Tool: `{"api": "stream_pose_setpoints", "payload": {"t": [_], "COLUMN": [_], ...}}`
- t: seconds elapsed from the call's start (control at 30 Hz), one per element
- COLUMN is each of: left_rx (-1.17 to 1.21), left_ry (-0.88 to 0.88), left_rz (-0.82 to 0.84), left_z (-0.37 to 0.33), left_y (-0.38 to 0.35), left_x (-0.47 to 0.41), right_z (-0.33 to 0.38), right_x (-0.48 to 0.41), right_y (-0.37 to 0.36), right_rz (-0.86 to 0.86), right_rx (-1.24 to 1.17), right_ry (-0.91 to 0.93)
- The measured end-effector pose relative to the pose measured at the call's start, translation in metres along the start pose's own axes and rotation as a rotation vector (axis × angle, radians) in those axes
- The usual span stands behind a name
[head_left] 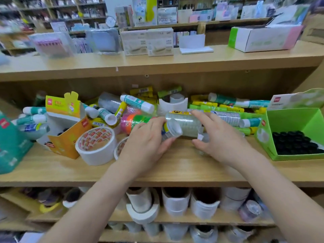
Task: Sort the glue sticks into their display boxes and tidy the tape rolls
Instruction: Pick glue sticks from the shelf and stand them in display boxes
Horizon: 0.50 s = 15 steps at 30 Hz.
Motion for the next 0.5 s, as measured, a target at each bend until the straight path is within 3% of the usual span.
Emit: {"api": "stream_pose_setpoints", "payload": {"t": [0.1, 0.17, 0.4, 0.5], "left_rx": [0.221, 0.252, 0.045, 0.05], "left_ry": [0.174, 0.178, 0.027, 0.094], "left_rz": [-0.025, -0.033, -0.124, -0.154], "left_z": [0.005, 0.004, 0.002, 0.005], "left_y": [0.003, 0.003, -0.001, 0.005], "left_x": [0.003, 0.005, 0.012, 0.011], "right_z": [0.001, 0.0, -0.011, -0.013], "right_x": [0.002, 0.003, 0.017, 0.029], "right_y": [0.003, 0.005, 0.005, 0.002], "right_rz": [-0.061, -0.077, -0.199, -0.303], "right_rx": [-0.016, -0.051, -0.335, -0.407], "right_ry": [0.005, -0.008, -0.153, -0.227]}}
Point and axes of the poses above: each hand's wrist, its own x-axis away from the middle knuckle, its own y-axis out of the back of the hand, z = x × y, the point moved 6 cm from there along -x, towards the middle knuckle, and after that the axes turned 11 degrees about -z, right-handed, at the moved point
